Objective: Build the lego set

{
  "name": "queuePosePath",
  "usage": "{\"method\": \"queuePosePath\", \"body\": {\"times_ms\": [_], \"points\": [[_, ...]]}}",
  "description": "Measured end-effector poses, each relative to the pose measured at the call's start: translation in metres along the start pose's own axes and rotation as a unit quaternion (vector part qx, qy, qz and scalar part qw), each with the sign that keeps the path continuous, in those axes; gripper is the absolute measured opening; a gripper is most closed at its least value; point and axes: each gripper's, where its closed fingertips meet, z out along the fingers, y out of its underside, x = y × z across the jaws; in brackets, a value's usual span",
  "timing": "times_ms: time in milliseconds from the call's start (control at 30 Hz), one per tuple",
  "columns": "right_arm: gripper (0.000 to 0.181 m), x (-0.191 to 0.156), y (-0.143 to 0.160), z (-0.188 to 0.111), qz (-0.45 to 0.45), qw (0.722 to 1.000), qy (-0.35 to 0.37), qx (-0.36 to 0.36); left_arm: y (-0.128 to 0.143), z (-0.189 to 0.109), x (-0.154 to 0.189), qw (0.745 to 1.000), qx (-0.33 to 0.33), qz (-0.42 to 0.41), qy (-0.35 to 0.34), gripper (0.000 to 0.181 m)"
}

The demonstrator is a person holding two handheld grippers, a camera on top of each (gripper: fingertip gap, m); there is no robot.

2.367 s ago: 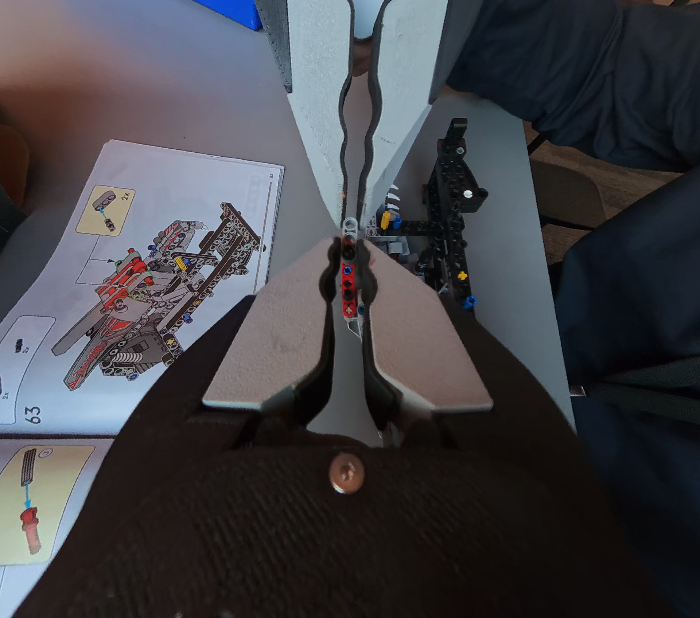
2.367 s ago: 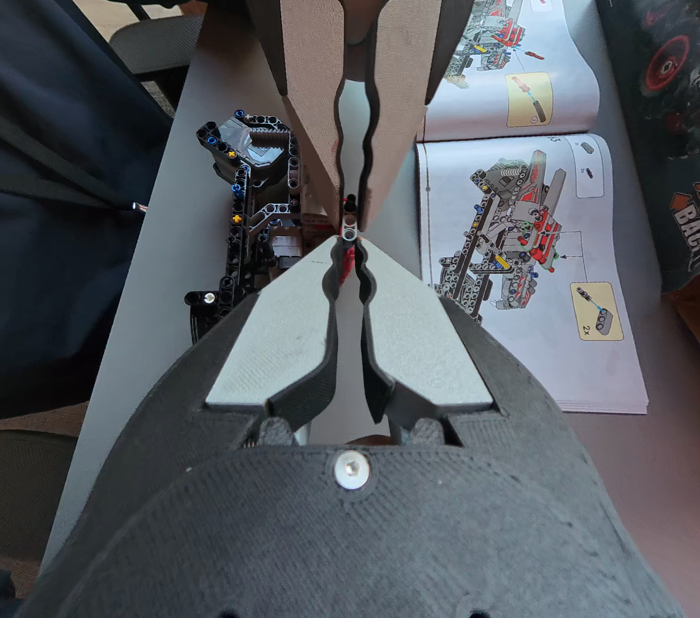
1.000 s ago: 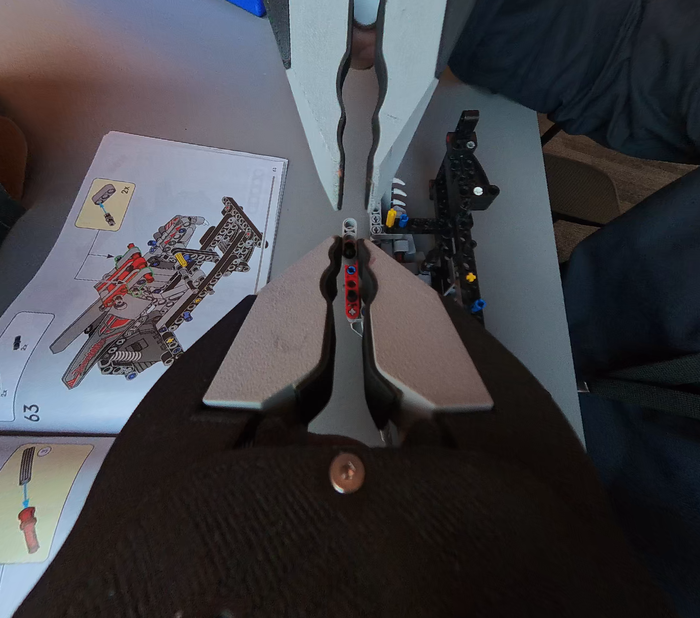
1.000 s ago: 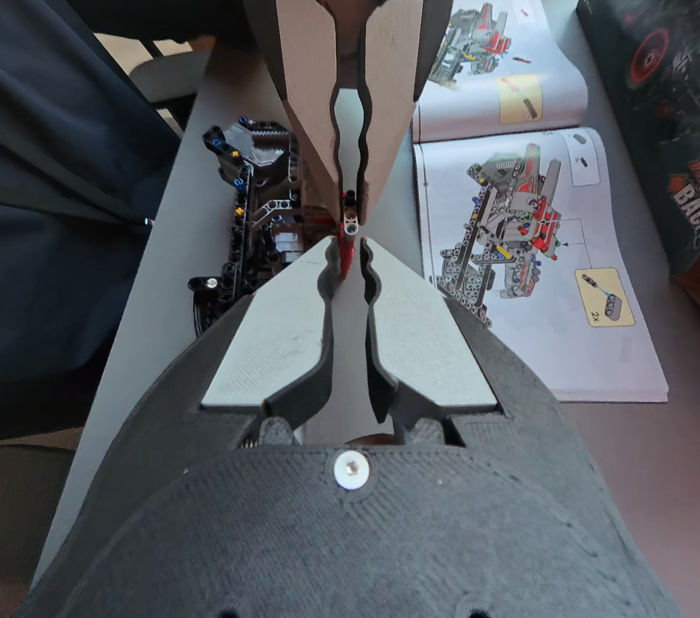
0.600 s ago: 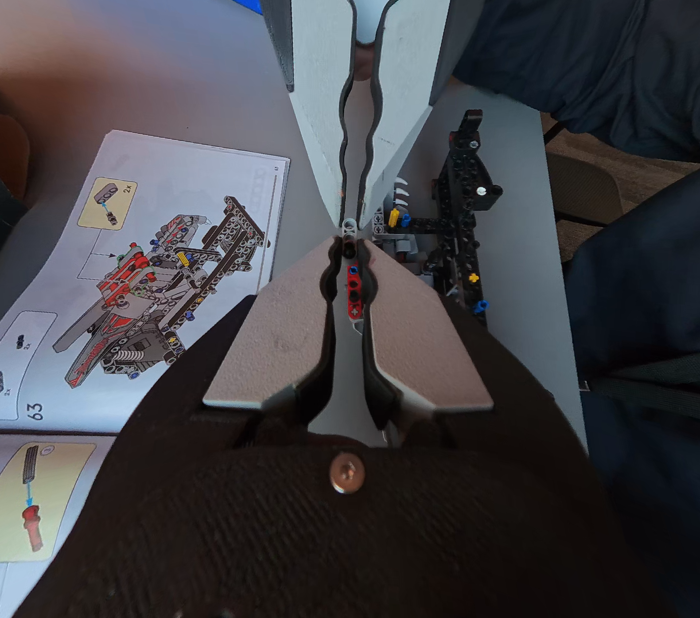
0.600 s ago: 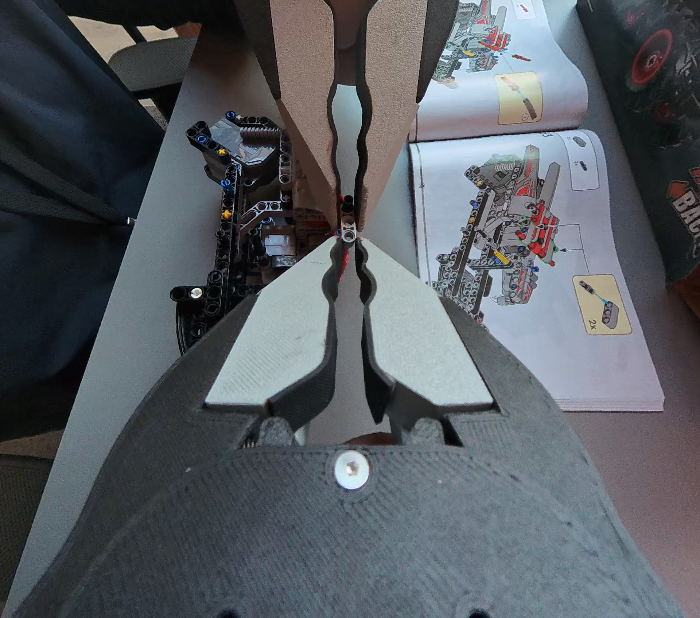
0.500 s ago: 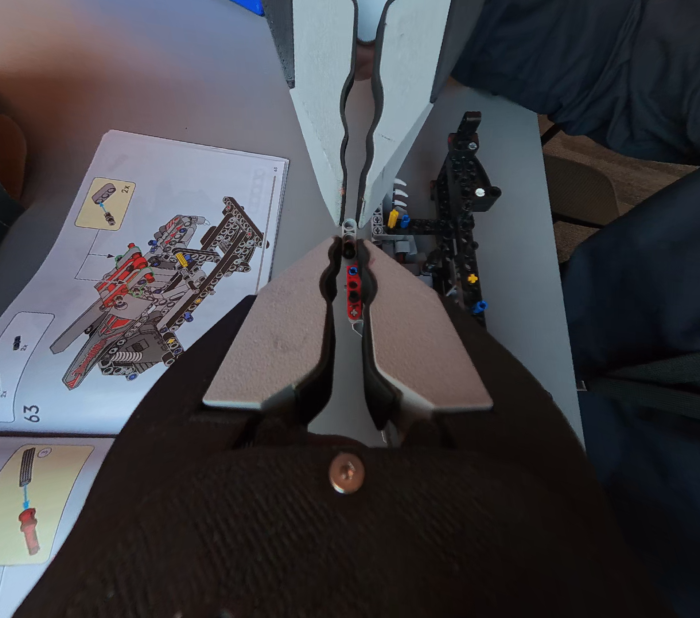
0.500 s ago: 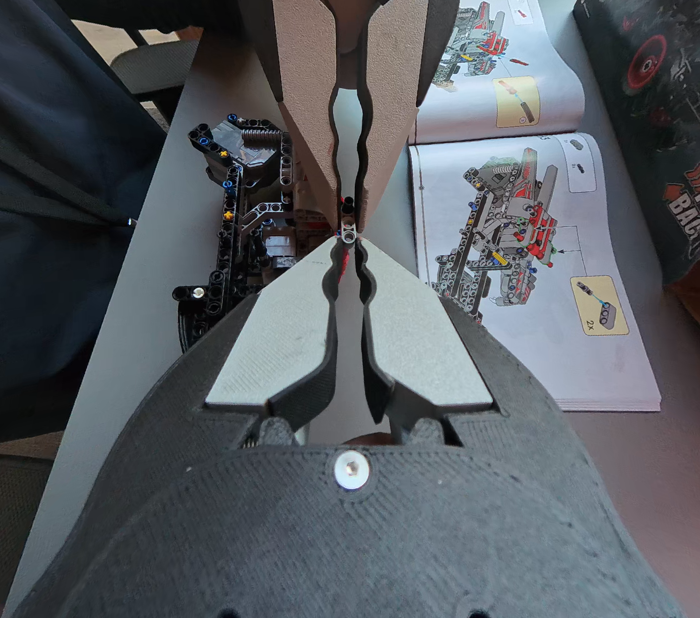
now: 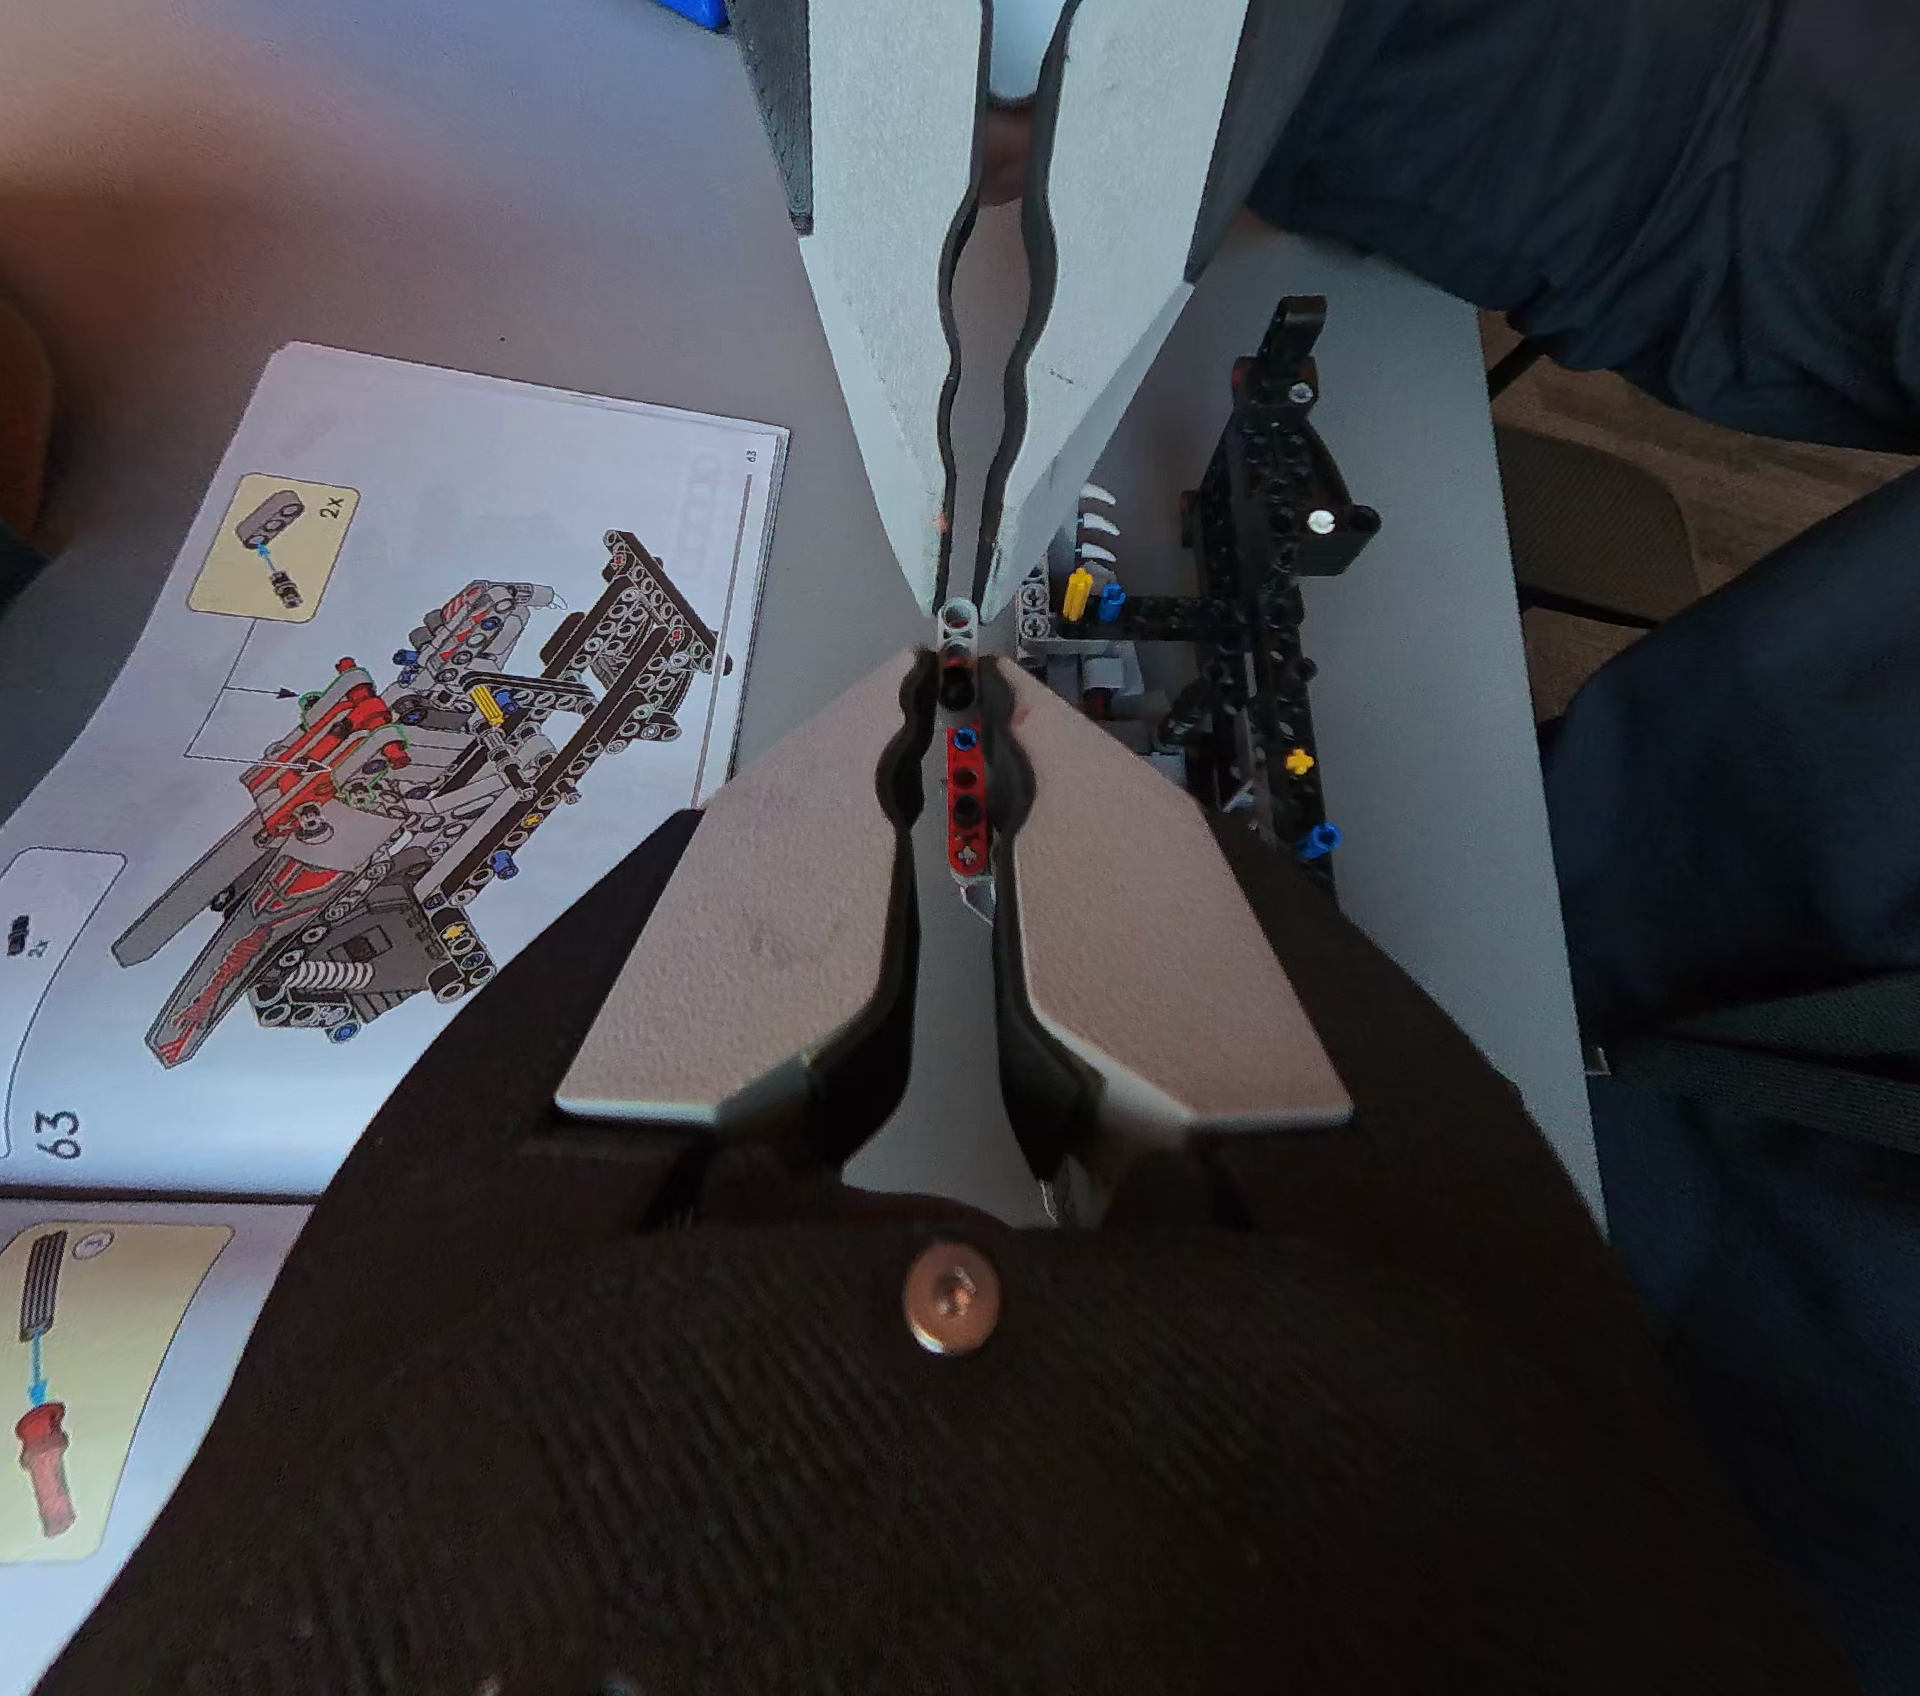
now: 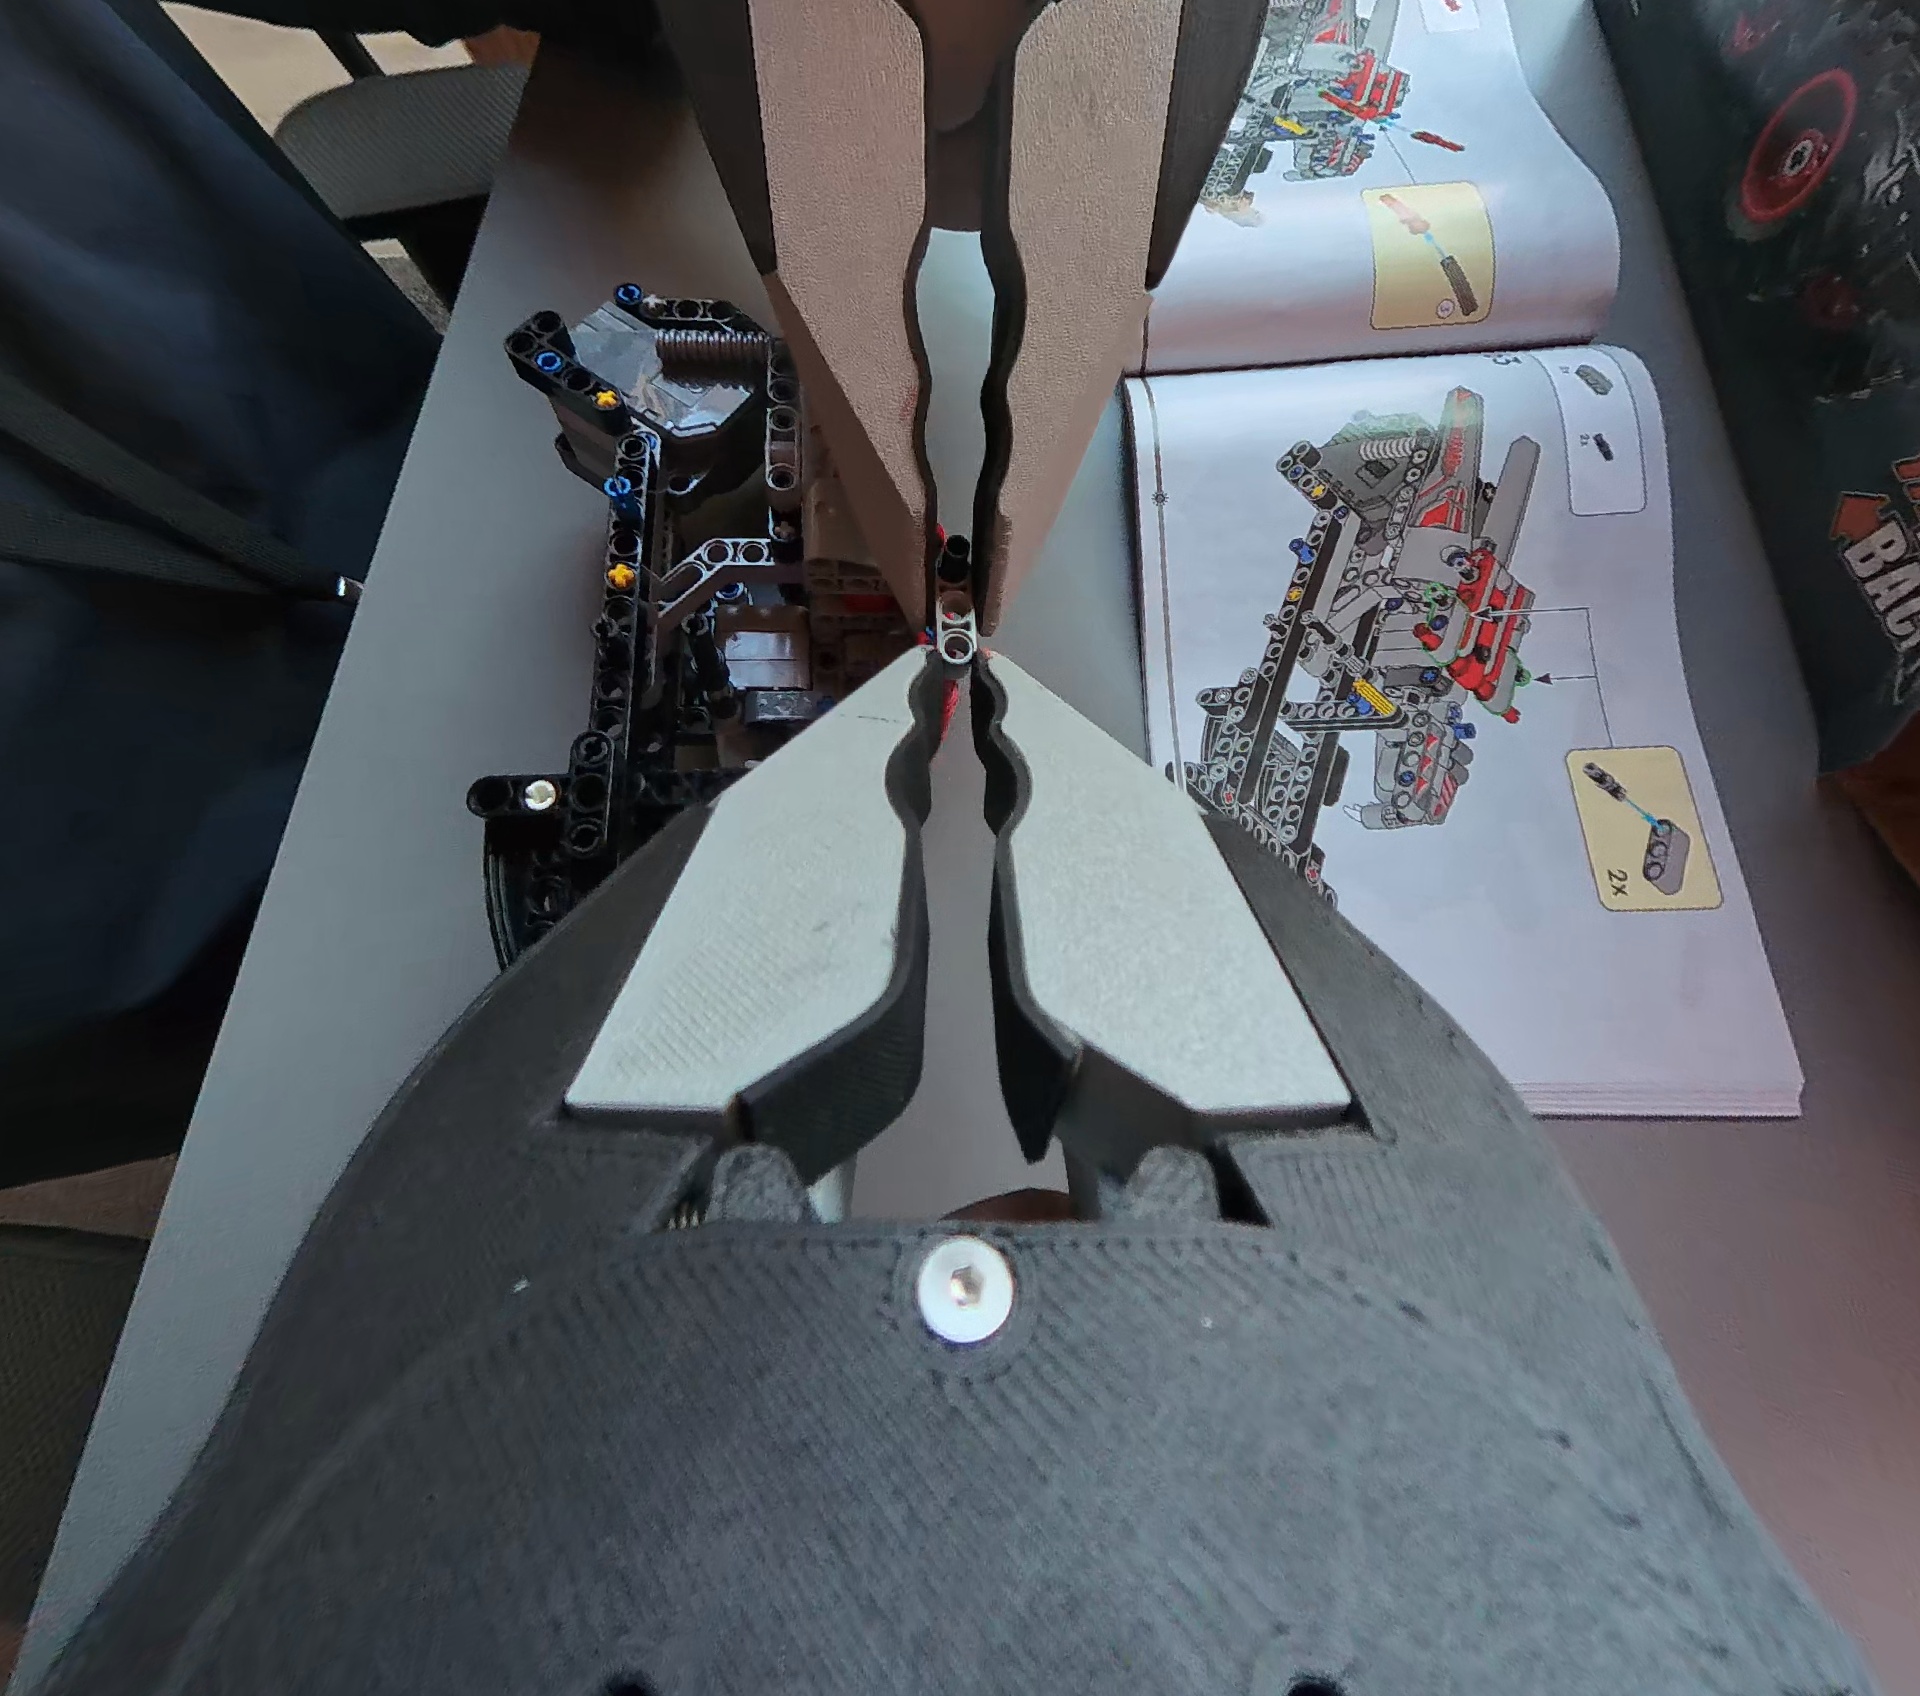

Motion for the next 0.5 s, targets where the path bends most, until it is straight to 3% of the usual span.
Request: {"method": "queuePosePath", "body": {"times_ms": [367, 500], "points": [[0.002, -0.002, 0.004, 0.001, -0.013, 1.000, -0.002, -0.011, 0.004, 0.003, 0.001, 1.000, -0.013, 0.017, -0.006, 0.004], [0.000, -0.007, 0.040, 0.023, -0.022, 0.995, -0.012, -0.097, 0.001, 0.004, 0.000, 1.000, -0.010, 0.016, -0.010, 0.004]]}}
